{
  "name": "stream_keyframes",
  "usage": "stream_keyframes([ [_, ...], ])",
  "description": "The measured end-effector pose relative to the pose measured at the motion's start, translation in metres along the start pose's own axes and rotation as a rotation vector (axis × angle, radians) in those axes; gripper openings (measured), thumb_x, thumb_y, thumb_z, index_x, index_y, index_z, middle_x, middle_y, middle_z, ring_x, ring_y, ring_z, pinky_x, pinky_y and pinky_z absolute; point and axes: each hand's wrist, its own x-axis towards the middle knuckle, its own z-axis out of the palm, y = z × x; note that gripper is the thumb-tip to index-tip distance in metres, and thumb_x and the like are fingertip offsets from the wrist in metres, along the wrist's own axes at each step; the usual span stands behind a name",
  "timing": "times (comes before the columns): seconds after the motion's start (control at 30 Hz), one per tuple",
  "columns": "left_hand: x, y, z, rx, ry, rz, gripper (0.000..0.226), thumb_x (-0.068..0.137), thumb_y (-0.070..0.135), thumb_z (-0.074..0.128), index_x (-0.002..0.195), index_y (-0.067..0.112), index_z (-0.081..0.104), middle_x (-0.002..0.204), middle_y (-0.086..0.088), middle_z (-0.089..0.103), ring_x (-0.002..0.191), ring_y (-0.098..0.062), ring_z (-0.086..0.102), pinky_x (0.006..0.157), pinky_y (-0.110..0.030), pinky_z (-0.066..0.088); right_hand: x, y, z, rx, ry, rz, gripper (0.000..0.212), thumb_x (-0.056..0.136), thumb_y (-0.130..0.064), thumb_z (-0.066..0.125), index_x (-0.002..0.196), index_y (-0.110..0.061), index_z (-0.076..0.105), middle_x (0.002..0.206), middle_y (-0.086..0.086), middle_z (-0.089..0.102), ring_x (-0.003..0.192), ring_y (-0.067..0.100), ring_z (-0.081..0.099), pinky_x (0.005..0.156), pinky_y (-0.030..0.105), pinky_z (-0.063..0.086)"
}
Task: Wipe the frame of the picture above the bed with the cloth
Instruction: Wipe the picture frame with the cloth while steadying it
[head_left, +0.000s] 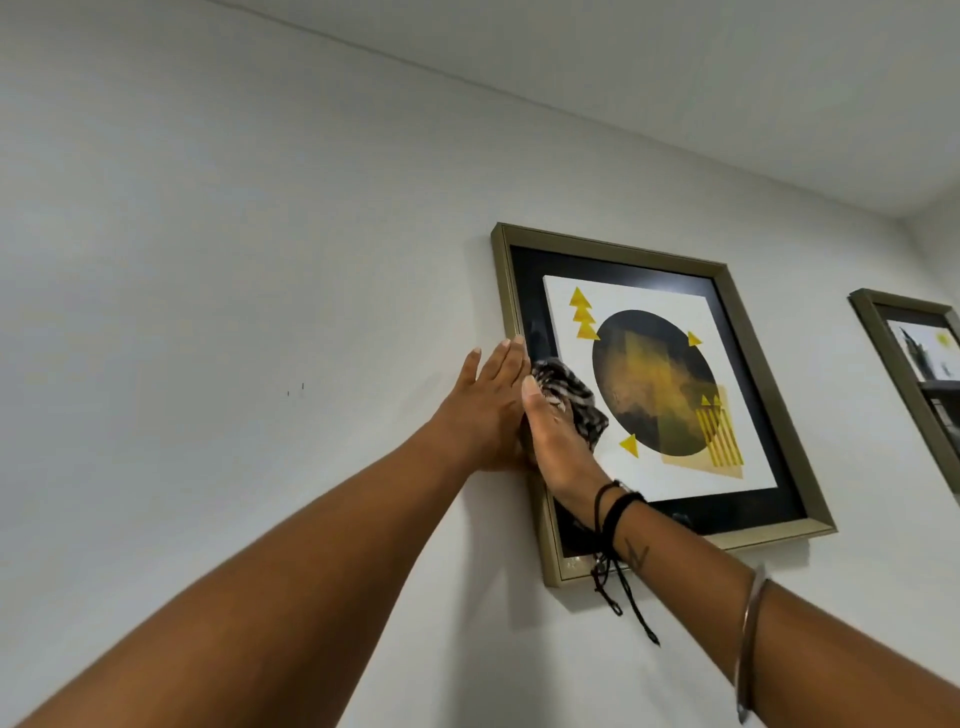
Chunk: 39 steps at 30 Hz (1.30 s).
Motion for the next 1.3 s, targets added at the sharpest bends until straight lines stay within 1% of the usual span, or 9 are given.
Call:
stream_keyframes([
  [0.3, 0.018, -0.005, -0.007, -0.191, -0.121, -0.121, 0.159, 0.047, 0.08, 0.073, 0.149, 0.013, -0.028, 0.158, -0.01, -0.034, 0.144, -0.027, -0.035, 0.119, -0.054, -0.015, 0.044, 0.002, -0.025, -0.407, 0.032, -0.183, 0.058, 0.095, -0.062, 0.035, 0.138, -0.028, 0.055, 0.139, -0.003, 0.059, 0.131, 0.016, 0.053, 0.116, 0.045, 0.039],
  [0.43, 0.022, -0.012, -0.002, -0.149, -0.047, -0.083, 0.141, 0.062, 0.069, 0.073, 0.152, 0.014, -0.02, 0.161, -0.01, -0.027, 0.148, -0.028, -0.028, 0.118, -0.05, -0.016, 0.035, 0.019, -0.025, -0.466, 0.065, -0.24, 0.07, 0.088, -0.075, 0.032, 0.137, -0.031, 0.056, 0.138, -0.006, 0.06, 0.13, 0.015, 0.054, 0.105, 0.045, 0.051],
  [0.53, 0.025, -0.016, -0.001, -0.08, 0.01, -0.037, 0.12, 0.074, 0.063, 0.066, 0.155, 0.016, -0.01, 0.162, -0.011, -0.024, 0.149, -0.029, -0.025, 0.118, -0.052, -0.015, 0.012, 0.035, -0.023, -0.502, 0.091, -0.32, 0.053, 0.095, -0.06, 0.04, 0.137, -0.032, 0.055, 0.142, -0.015, 0.055, 0.135, 0.008, 0.048, 0.117, 0.037, 0.038],
  [0.67, 0.034, -0.014, -0.005, 0.032, -0.036, 0.014, 0.114, 0.079, 0.06, 0.061, 0.155, 0.01, -0.008, 0.162, -0.01, -0.024, 0.148, -0.027, -0.026, 0.117, -0.051, -0.016, -0.028, 0.054, -0.028, -0.564, 0.096, -0.372, 0.041, 0.098, -0.054, 0.039, 0.128, -0.034, 0.059, 0.126, -0.027, 0.056, 0.127, 0.002, 0.05, 0.112, 0.027, 0.038],
  [0.8, 0.037, -0.005, -0.007, 0.119, -0.075, 0.084, 0.109, 0.083, 0.052, 0.059, 0.154, 0.004, -0.01, 0.162, -0.016, -0.022, 0.149, -0.029, -0.025, 0.118, -0.049, -0.015, -0.053, 0.062, -0.029, -0.586, 0.112, -0.249, 0.037, 0.094, -0.067, 0.031, 0.089, -0.041, 0.056, 0.098, -0.025, 0.054, 0.104, 0.013, 0.052, 0.096, 0.031, 0.041],
  [0.97, 0.027, -0.005, -0.004, 0.006, -0.041, 0.039, 0.121, 0.081, 0.059, 0.061, 0.151, 0.003, -0.02, 0.16, -0.018, -0.027, 0.148, -0.031, -0.026, 0.119, -0.046, -0.013, -0.034, 0.053, -0.027, -0.62, 0.057, -0.314, 0.054, 0.097, -0.056, 0.034, 0.136, -0.029, 0.058, 0.143, -0.006, 0.057, 0.14, 0.016, 0.045, 0.121, 0.036, 0.031],
  [1.1, 0.025, -0.006, -0.007, -0.037, -0.018, 0.026, 0.129, 0.076, 0.063, 0.065, 0.15, 0.001, -0.021, 0.16, -0.02, -0.026, 0.148, -0.032, -0.026, 0.119, -0.045, -0.015, 0.016, 0.03, -0.032, -0.568, -0.004, -0.237, 0.047, 0.095, -0.069, 0.023, 0.095, -0.047, 0.065, 0.118, -0.007, 0.069, 0.118, 0.016, 0.06, 0.106, 0.028, 0.046],
  [1.2, 0.023, -0.004, -0.011, -0.088, -0.103, -0.016, 0.163, 0.047, 0.079, 0.074, 0.146, 0.004, -0.032, 0.155, -0.017, -0.037, 0.143, -0.03, -0.037, 0.118, -0.045, -0.02, 0.05, 0.016, -0.038, -0.667, -0.066, -0.233, 0.083, 0.085, -0.083, 0.011, 0.134, -0.034, 0.058, 0.138, -0.005, 0.063, 0.132, 0.014, 0.052, 0.117, 0.041, 0.036],
  [1.3, 0.021, -0.005, -0.01, -0.126, -0.139, -0.06, 0.173, 0.034, 0.085, 0.073, 0.145, 0.008, -0.035, 0.155, -0.013, -0.04, 0.14, -0.027, -0.041, 0.119, -0.049, -0.018, 0.075, 0.003, -0.04, -0.722, -0.072, -0.24, 0.096, 0.078, -0.089, 0.007, 0.137, -0.033, 0.056, 0.139, -0.002, 0.063, 0.133, 0.018, 0.053, 0.117, 0.04, 0.035],
])
